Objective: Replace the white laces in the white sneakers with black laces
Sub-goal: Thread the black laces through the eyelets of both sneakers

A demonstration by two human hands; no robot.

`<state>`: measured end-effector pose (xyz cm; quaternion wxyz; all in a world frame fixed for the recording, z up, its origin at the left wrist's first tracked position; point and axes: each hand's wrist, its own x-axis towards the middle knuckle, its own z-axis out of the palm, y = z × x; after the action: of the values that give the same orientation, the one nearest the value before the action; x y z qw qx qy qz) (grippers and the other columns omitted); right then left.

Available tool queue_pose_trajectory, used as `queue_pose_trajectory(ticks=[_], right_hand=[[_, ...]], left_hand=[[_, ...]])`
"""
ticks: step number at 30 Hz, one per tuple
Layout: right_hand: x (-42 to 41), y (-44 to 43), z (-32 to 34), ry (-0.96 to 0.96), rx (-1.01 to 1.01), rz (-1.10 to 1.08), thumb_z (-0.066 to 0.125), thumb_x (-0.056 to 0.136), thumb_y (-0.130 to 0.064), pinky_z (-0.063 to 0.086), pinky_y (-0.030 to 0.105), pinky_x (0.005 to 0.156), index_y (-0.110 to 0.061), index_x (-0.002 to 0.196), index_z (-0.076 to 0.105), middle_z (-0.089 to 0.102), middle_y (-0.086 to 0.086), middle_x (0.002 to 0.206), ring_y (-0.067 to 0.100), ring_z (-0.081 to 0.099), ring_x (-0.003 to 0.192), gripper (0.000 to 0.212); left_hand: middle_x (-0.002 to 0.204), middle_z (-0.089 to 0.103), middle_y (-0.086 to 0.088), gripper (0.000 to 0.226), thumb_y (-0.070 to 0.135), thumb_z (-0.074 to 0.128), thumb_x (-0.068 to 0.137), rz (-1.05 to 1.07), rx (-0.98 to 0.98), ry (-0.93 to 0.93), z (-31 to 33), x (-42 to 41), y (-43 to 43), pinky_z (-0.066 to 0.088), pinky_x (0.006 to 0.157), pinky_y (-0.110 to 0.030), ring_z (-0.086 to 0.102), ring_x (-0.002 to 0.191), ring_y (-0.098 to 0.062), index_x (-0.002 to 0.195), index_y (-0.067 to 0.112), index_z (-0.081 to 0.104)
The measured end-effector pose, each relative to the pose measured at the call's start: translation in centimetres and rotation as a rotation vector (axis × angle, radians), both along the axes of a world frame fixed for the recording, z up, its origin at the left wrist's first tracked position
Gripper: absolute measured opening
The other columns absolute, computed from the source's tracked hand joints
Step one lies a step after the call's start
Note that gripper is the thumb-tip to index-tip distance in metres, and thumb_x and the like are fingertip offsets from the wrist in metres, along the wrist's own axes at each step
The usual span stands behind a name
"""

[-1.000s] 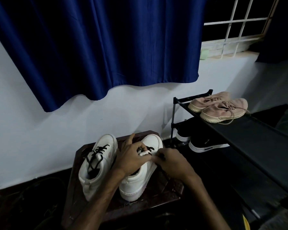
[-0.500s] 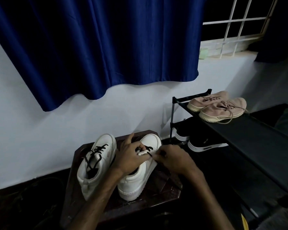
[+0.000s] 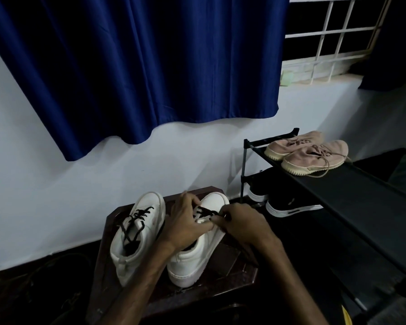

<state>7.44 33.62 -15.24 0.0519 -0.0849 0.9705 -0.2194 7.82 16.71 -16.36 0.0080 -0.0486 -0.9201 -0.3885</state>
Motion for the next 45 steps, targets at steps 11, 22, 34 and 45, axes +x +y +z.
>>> queue_pose_trajectory(ticks=[11,22,34,45], right_hand=[[-0.7,-2.4,-3.5,0.147,-0.215,-0.143,0.046,0.095,-0.041,0.051,0.039,0.077,-0.014,0.093,0.059,0.073,0.008,0.088,0.03,0.067,0.089,0.029],[-3.2,-0.9,-0.6,0.038,0.019,-0.152,0.054,0.091,-0.05,0.05,0.036,0.082,-0.013,0.111,0.064,0.068,0.012,0.11,0.032,0.064,0.105,0.043],[-3.5,1.1,17.4,-0.249,-1.54,0.174,0.05,0.098,-0.011,0.052,0.037,0.09,-0.019,0.113,0.062,0.069,-0.004,0.096,0.008,0.061,0.077,0.021],[-1.7,-1.0,23.3,-0.184,-1.979,0.285,0.045,0.097,0.001,0.056,0.027,0.071,-0.014,0.118,0.06,0.068,0.003,0.104,0.013,0.063,0.082,0.03]], left_hand=[[0.102,0.065,-0.008,0.008,0.008,0.052,0.097,0.172,0.758,-0.328,0.0,-0.2,-0.5,0.049,0.078,-0.017,0.061,0.091,-0.01,0.102,0.01,0.059],[0.099,0.07,-0.017,0.046,0.047,0.049,0.096,0.33,-0.206,-0.121,-0.8,-1.0,-2.1,0.046,0.079,-0.036,0.063,0.099,-0.034,0.092,0.005,0.066],[0.074,0.059,0.002,0.007,0.014,0.053,0.097,0.144,1.01,-0.069,13.7,-2.0,-5.4,0.051,0.05,-0.024,0.049,0.057,-0.01,0.1,0.015,0.059],[0.115,0.055,-0.009,0.023,0.028,0.055,0.096,0.146,-0.307,0.05,8.3,-2.0,-6.2,0.048,0.086,-0.036,0.057,0.106,-0.027,0.117,0.018,0.053]])
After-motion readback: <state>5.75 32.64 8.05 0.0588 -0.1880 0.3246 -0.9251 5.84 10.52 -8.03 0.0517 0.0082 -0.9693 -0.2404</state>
